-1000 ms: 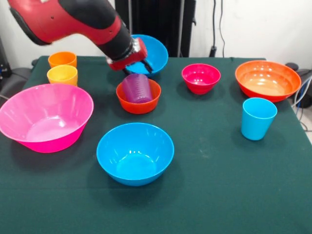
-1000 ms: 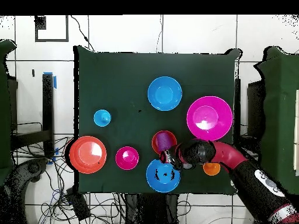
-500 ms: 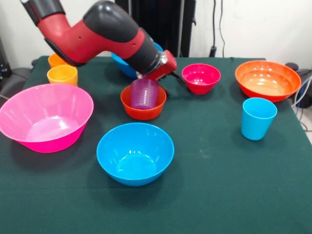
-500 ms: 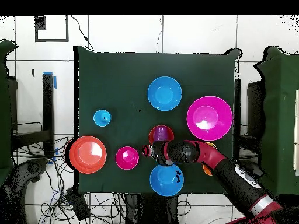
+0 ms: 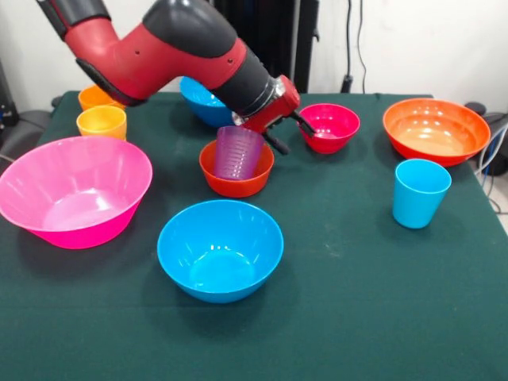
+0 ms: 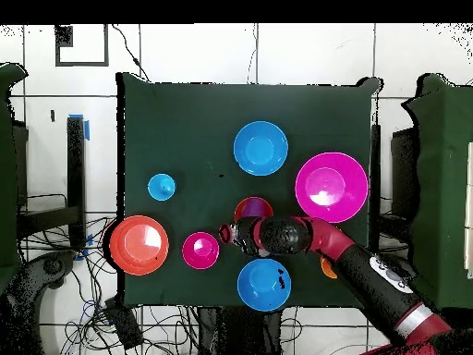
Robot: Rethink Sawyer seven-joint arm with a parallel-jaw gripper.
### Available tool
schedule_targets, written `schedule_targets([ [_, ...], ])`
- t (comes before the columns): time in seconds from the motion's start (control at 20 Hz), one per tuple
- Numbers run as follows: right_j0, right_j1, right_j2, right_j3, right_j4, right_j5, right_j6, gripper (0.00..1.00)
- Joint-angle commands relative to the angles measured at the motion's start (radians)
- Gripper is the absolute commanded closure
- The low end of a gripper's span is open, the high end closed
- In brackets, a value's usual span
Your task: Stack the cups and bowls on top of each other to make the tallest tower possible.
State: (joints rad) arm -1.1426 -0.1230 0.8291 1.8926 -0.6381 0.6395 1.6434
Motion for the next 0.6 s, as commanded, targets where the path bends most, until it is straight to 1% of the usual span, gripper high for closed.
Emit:
schedule_targets([
  [0.05, 0.019, -0.111, 0.026, 0.037, -0.024, -0.061, -0.017, 0.0],
  [0.1, -0.003, -0.173, 0.032, 0.09, -0.016, -0.071, 0.018, 0.0],
  [0.15, -0.054, -0.267, 0.05, 0.181, -0.003, -0.105, 0.068, 0.0],
  [0.2, -0.084, -0.313, 0.066, 0.226, 0.007, -0.125, 0.088, 0.0],
  [0.25, -0.119, -0.379, 0.085, 0.283, 0.027, -0.141, 0.117, 0.0],
  [0.35, -0.201, -0.511, 0.134, 0.401, 0.088, -0.148, 0.154, 0.0],
  [0.4, -0.226, -0.54, 0.151, 0.429, 0.106, -0.146, 0.15, 0.0],
  [0.45, -0.272, -0.572, 0.181, 0.466, 0.125, -0.153, 0.14, 0.0],
  [0.5, -0.326, -0.59, 0.217, 0.498, 0.144, -0.16, 0.118, 0.0],
  [0.55, -0.405, -0.601, 0.26, 0.542, 0.17, -0.16, 0.088, 0.0],
  [0.6, -0.447, -0.606, 0.281, 0.566, 0.188, -0.151, 0.07, 0.0],
])
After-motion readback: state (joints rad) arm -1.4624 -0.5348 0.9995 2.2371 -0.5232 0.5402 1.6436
